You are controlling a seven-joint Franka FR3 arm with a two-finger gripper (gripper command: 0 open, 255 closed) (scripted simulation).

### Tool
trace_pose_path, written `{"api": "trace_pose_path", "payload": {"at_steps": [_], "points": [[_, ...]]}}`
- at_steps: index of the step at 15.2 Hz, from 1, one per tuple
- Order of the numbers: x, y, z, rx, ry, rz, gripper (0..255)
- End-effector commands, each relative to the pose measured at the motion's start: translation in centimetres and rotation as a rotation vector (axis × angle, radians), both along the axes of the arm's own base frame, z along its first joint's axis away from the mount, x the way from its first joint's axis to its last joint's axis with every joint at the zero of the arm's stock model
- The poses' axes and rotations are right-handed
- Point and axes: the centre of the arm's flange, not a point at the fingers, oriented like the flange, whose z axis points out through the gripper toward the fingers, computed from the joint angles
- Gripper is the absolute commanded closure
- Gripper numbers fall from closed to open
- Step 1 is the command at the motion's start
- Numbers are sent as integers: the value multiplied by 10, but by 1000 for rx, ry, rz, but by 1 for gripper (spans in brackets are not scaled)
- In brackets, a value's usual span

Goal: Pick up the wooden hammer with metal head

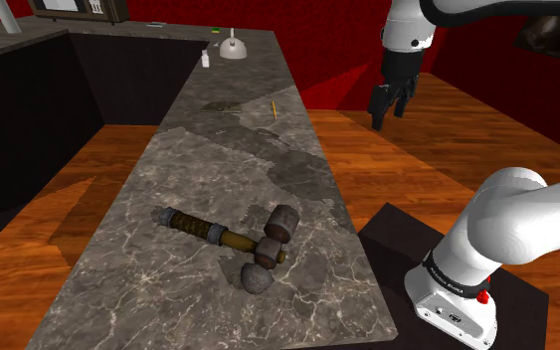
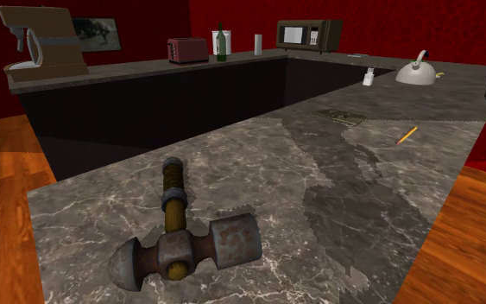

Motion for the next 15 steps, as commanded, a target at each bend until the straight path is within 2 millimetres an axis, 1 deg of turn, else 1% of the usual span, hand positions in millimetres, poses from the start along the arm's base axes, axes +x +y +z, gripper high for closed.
{"api": "trace_pose_path", "payload": {"at_steps": [1,15], "points": [[0,0,0,0,0,0,0],[41,152,-75,44,-108,154,0]]}}
